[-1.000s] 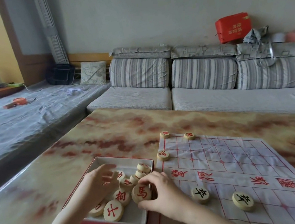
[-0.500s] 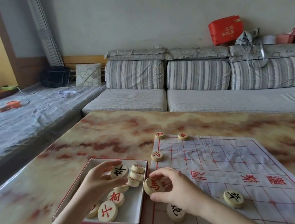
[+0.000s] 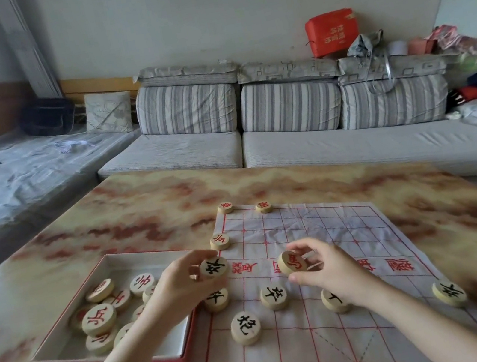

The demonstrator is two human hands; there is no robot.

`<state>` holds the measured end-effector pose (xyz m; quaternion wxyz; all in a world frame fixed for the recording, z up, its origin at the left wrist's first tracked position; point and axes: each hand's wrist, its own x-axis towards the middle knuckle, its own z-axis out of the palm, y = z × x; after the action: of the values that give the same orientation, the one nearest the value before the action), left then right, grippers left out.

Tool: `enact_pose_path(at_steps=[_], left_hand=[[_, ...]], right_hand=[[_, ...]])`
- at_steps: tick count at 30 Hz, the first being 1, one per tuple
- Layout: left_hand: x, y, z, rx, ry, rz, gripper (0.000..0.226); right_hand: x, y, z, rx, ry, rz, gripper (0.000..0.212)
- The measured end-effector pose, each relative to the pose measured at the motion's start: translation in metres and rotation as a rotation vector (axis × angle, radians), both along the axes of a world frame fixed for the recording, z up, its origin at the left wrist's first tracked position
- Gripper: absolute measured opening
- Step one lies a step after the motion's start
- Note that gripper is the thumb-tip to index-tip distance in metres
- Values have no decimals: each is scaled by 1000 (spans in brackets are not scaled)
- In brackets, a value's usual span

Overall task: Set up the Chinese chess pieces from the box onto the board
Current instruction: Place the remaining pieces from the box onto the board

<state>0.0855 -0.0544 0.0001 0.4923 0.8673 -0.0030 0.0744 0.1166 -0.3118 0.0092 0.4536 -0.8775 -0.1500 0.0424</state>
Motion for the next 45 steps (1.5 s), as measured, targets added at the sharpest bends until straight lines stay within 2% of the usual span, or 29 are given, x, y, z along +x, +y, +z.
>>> enact_pose_path(at_steps=[8, 18, 23, 34, 37, 40, 45], left_hand=[[12, -78, -2, 72, -20, -141, 43], [34, -213, -18, 249, -71, -354, 49], [43, -259, -30, 357, -87, -388, 52], [55, -271, -46, 529, -50, -437, 59], [59, -268, -42, 501, -71, -443, 57], [71, -266, -28, 392, -119, -415, 46], [103, -261, -7, 390, -149, -350, 29]], right_hand=[[-9, -76, -1, 17, 31, -114, 46], [-17, -162, 2, 54, 6, -254, 43], [-18, -193, -6, 84, 2, -304, 45], [-5, -215, -27, 89, 13, -301, 44], [8, -216, -29, 85, 22, -305, 45], [41, -213, -24, 46, -11, -305, 48], [139, -204, -28, 42, 0, -396, 56]])
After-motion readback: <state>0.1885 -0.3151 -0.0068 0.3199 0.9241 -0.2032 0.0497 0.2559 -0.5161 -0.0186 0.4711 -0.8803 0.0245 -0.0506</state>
